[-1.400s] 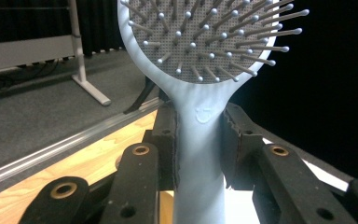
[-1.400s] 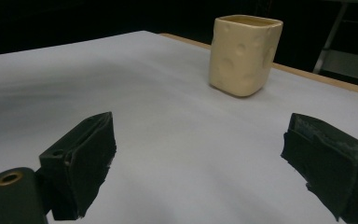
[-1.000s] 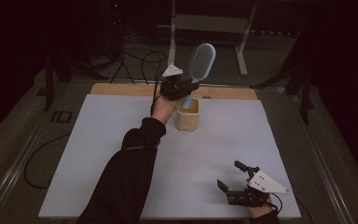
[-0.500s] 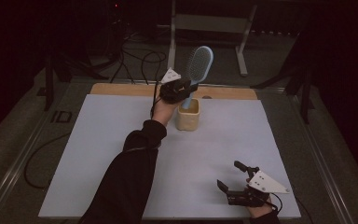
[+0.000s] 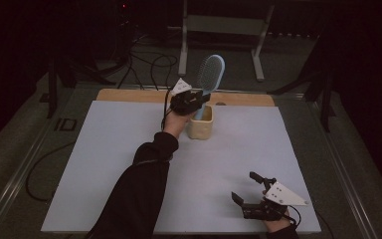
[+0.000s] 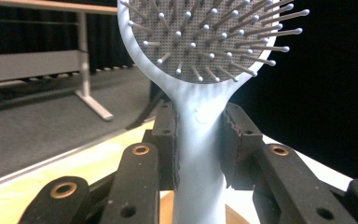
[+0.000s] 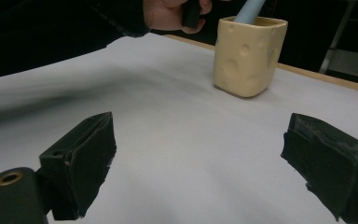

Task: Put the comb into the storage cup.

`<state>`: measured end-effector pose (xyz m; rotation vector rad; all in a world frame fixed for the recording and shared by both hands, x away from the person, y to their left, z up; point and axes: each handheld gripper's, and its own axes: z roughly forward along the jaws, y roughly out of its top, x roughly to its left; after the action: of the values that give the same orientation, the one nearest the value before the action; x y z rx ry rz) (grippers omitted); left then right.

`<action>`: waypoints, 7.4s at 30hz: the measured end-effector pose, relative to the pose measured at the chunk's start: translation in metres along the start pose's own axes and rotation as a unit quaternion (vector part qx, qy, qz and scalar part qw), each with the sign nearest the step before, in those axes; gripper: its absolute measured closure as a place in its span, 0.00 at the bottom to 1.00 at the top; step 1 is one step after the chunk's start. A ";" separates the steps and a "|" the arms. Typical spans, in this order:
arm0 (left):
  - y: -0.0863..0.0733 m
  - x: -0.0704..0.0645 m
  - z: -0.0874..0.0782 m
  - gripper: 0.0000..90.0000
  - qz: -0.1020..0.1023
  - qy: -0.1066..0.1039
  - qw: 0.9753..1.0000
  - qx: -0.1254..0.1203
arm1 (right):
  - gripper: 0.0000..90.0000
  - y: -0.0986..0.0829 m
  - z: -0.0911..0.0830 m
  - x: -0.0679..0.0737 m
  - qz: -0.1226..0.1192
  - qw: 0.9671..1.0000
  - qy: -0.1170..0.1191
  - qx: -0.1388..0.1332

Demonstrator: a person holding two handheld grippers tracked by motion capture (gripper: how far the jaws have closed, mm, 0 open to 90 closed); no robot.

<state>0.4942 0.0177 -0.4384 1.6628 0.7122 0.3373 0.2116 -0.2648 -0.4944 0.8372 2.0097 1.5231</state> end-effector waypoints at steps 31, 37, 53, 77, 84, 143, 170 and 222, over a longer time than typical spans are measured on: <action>-0.014 -0.007 -0.009 0.23 -0.009 0.006 0.998 0.067 | 0.10 -0.001 0.001 0.001 0.000 1.000 0.000 0.003; -0.005 -0.008 -0.020 0.00 0.010 0.001 0.997 0.076 | 0.10 0.000 0.002 0.002 -0.004 1.000 0.000 0.004; 0.000 -0.011 -0.043 0.00 0.027 -0.007 0.993 0.112 | 0.10 -0.002 0.004 0.002 -0.001 1.000 0.002 0.006; 0.012 -0.011 -0.082 0.00 0.034 -0.037 0.992 0.119 | 0.10 0.001 0.002 0.003 -0.007 1.000 -0.005 0.006; 0.009 -0.008 -0.093 0.00 0.030 -0.043 0.991 0.123 | 0.10 0.001 0.002 0.003 -0.008 1.000 -0.006 0.008; -0.052 -0.017 -0.271 0.00 0.045 -0.001 0.991 0.128 | 0.10 0.002 0.003 0.004 -0.016 1.000 -0.008 0.011; -0.122 -0.026 -0.333 0.00 0.022 0.043 0.991 0.122 | 0.10 0.002 0.006 0.005 -0.015 1.000 -0.007 0.015; -0.164 -0.031 -0.341 0.00 0.017 0.121 0.985 0.123 | 0.10 -0.001 0.008 0.006 -0.018 1.000 0.002 0.023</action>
<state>0.2279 0.2770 -0.5147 1.8887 0.9376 0.4983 0.2133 -0.2555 -0.4973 0.8117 2.0593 1.4641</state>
